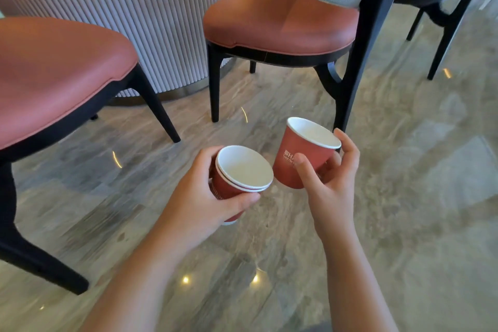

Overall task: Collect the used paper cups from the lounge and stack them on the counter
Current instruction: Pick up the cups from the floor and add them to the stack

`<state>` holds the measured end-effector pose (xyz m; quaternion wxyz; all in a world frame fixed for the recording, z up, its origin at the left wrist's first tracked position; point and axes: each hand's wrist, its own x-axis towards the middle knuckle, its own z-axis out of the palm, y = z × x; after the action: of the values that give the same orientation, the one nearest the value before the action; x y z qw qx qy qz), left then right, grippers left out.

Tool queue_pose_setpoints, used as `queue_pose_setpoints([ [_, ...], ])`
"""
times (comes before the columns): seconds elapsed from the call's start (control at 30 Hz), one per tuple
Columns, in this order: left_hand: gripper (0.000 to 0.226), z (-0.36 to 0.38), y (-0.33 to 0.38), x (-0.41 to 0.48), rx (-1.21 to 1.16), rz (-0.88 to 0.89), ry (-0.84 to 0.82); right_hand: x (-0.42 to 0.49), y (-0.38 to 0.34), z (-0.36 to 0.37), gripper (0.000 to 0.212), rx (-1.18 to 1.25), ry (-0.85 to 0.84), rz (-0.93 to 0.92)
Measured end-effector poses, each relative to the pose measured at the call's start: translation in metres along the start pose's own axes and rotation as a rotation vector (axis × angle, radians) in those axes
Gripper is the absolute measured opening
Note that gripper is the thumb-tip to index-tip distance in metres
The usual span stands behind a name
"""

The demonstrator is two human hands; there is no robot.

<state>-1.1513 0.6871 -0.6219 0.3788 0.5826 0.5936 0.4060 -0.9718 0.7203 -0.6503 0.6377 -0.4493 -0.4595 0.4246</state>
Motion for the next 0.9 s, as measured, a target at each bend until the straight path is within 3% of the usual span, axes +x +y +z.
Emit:
queue_pose_setpoints([
  [0.17,0.071,-0.015,0.0,-0.005,0.123,-0.001,-0.022,-0.006,-0.011,-0.005,0.057,0.083,0.015,-0.003],
  [0.57,0.07,-0.022,-0.008,0.0,0.232,-0.031,-0.08,-0.016,-0.007,0.018,0.066,0.15,-0.245,0.038],
  [0.9,0.07,-0.009,-0.008,-0.001,0.229,-0.01,-0.122,-0.017,-0.005,0.015,0.062,0.195,-0.246,0.063],
])
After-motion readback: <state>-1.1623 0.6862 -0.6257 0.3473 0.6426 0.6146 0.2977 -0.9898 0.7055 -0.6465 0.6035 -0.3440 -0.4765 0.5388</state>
